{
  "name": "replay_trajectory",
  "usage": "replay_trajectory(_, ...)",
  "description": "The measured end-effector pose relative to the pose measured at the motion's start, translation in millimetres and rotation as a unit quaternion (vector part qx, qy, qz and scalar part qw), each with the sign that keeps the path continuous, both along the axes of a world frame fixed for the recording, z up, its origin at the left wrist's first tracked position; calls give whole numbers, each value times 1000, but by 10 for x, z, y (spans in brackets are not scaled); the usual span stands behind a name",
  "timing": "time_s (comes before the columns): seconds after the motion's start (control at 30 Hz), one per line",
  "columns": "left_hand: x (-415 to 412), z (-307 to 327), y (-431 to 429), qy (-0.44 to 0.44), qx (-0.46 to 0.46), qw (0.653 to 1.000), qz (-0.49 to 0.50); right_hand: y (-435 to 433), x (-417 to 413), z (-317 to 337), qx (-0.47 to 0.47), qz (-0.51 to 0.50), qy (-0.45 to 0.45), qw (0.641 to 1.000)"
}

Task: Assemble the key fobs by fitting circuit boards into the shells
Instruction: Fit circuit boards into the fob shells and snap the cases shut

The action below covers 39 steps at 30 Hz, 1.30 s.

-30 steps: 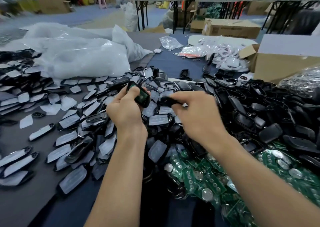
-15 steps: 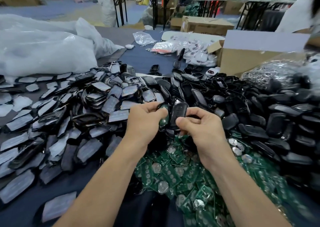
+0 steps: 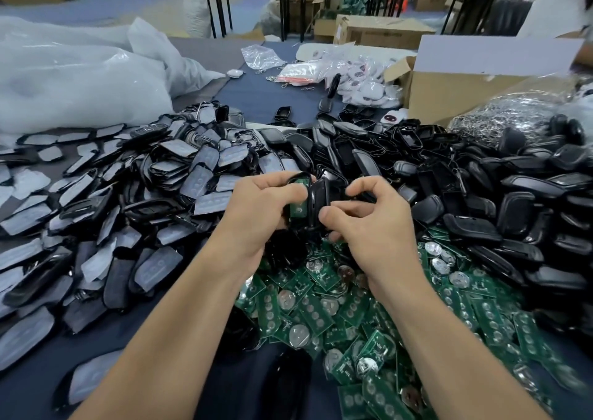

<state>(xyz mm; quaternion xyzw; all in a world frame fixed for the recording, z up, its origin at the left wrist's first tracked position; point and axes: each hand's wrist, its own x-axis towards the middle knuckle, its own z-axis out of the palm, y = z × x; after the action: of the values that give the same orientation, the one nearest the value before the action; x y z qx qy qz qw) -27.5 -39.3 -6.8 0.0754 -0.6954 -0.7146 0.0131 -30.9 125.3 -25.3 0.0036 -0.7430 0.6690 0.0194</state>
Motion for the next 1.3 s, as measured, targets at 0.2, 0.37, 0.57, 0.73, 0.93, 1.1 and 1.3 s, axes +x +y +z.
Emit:
replay_trajectory(0.2, -5, -3, 51, -7, 26, 999, 35, -66, 57, 57, 101, 17, 66, 993)
replay_trajectory(0.37, -22, -39, 95, -22, 33, 996, 74, -59, 91, 82, 104, 24, 58, 993)
replay_trajectory(0.57, -4, -1, 128, -17, 40, 994, 96, -62, 37, 31, 34, 61, 34, 997)
replay_trajectory(0.73, 42, 70, 158, 3, 53, 988, 145, -112, 35, 40, -155, 92, -25, 983)
replay_trajectory(0.93, 60, 96, 132, 13, 34, 990, 137, -84, 10, 76, -276, 107, -104, 949)
replay_trajectory(1.1, 20, 72, 61, 30, -15, 987, 158, -87, -1, 45, -250, 114, -77, 958)
replay_trajectory(1.3, 33, 34, 103, 46, -40, 985, 160, -124, 19, -27, -145, 102, 14, 984)
